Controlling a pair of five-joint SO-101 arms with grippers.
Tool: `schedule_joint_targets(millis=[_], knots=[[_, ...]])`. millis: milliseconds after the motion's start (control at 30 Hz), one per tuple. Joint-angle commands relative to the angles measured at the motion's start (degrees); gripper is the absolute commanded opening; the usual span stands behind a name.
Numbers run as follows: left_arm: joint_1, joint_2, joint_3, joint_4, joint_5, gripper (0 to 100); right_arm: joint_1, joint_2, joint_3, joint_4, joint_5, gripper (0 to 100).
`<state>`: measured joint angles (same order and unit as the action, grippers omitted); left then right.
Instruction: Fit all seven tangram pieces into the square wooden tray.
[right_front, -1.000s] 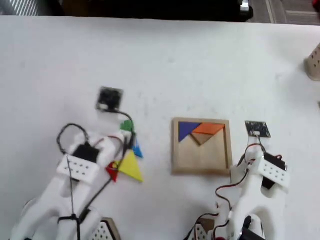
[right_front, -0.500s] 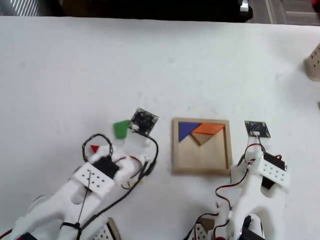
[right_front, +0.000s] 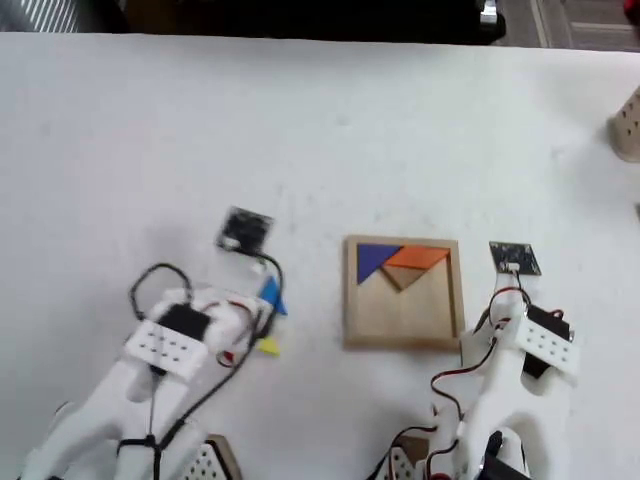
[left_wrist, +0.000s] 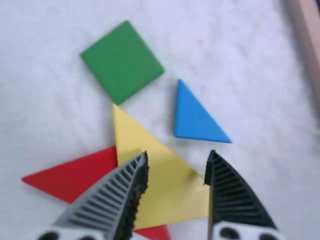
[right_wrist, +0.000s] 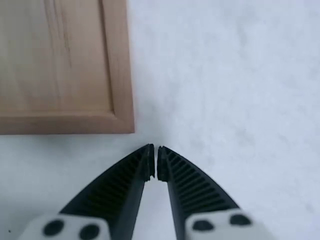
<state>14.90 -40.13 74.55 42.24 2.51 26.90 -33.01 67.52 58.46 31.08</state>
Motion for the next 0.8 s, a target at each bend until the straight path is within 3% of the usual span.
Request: schedule_joint_targets(millis=[0, 333, 500, 667, 767], knots=[[-7.6, -1.0, -0.2, 2.8, -5.9, 20, -0.7, -1.6, -0.4, -0.7, 0.6, 2.1], [-8.6, -1.5, -5.8, 4.9, -4.9, 20, -1.3, -1.6, -0.4, -0.7, 0.6, 2.1], [-0.5, -1.0, -13.1, 8.0, 3.1, 21, -3.0, -1.7, 0.1, -0.7, 0.6, 2.1], [10.4, -0.9, -6.7, -1.5, 7.2, 21, -2.8, -1.9, 0.2, -0.7, 0.6, 2.1], [10.6, -0.9, -4.9, -3.5, 9.7, 21, -2.8, -1.9, 0.2, -0.7, 0.6, 2.1]])
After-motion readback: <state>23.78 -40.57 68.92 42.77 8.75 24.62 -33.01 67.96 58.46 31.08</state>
